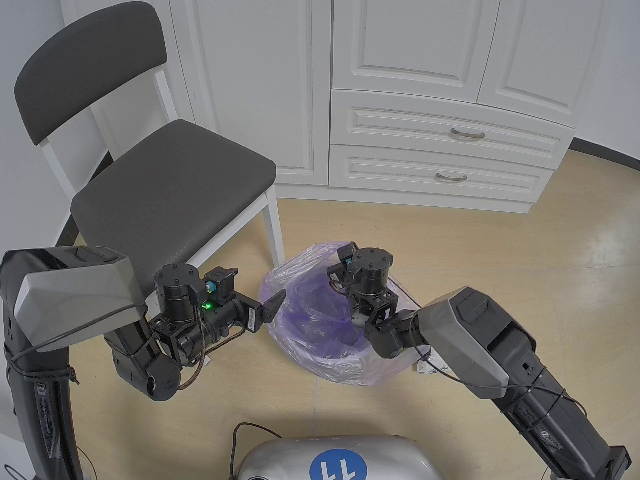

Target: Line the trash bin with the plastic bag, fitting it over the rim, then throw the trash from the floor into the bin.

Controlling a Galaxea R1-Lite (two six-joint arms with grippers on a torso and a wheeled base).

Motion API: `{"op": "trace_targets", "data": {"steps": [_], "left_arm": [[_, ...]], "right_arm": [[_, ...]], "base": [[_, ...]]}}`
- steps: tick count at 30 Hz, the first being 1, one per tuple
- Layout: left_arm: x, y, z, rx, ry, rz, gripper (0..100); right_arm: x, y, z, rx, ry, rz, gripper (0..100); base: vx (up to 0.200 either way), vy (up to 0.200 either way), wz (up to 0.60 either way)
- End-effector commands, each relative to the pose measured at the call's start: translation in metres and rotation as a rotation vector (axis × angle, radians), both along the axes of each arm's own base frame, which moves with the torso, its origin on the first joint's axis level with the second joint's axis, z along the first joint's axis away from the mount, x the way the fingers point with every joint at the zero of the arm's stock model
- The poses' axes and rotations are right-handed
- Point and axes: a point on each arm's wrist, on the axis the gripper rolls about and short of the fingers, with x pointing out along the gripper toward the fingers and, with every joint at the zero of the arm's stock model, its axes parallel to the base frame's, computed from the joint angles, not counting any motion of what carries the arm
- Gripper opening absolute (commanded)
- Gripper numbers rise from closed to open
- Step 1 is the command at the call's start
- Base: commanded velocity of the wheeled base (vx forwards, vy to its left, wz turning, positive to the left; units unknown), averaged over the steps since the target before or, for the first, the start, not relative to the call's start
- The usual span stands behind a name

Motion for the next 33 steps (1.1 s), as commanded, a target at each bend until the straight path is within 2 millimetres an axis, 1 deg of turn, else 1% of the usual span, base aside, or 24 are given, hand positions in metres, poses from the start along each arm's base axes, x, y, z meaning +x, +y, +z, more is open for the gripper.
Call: {"op": "trace_targets", "data": {"steps": [1,4,9,12,16,17,20,27,29,31,33], "left_arm": [[-0.001,-0.002,-0.001,0.002,0.004,-0.005,100],[-0.002,-0.003,-0.001,0.001,0.003,-0.008,100],[-0.002,-0.004,0.0,-0.001,0.002,-0.01,100],[-0.002,-0.005,-0.001,0.002,0.004,-0.012,100],[-0.002,-0.005,-0.002,0.001,0.005,-0.012,100],[-0.002,-0.005,-0.002,0.001,0.006,-0.012,100],[-0.003,-0.005,-0.001,0.001,0.005,-0.015,100],[-0.003,-0.004,0.001,-0.012,-0.023,-0.02,100],[-0.005,-0.004,0.001,-0.015,-0.03,-0.021,100],[-0.005,-0.004,0.001,-0.016,-0.031,-0.021,100],[-0.005,-0.004,0.002,-0.015,-0.034,-0.021,100]], "right_arm": [[0.012,-0.02,0.026,0.007,-0.008,-0.012,0],[0.018,-0.029,0.027,0.007,-0.007,-0.012,0],[0.023,-0.037,0.026,0.007,-0.005,0.004,0],[0.022,-0.036,0.027,0.03,-0.005,0.011,0],[0.019,-0.03,0.03,0.062,-0.009,0.046,0],[0.018,-0.028,0.03,0.062,-0.008,0.051,100],[0.016,-0.025,0.037,0.064,-0.012,0.062,100],[0.014,-0.021,0.038,0.065,-0.006,0.059,100],[0.012,-0.018,0.044,0.07,-0.014,0.065,100],[0.01,-0.017,0.056,0.078,-0.03,0.07,100],[0.0,-0.019,0.06,0.05,0.017,0.089,100]], "base": [[0.0,0.0,0.0],[0.0,0.0,0.0],[0.0,0.0,0.0],[0.0,0.0,0.0],[0.0,0.0,0.0],[0.0,0.0,0.0],[0.0,0.0,0.0],[0.0,0.0,0.0],[0.0,0.0,0.0],[0.0,0.0,0.0],[0.0,0.0,0.0]]}}
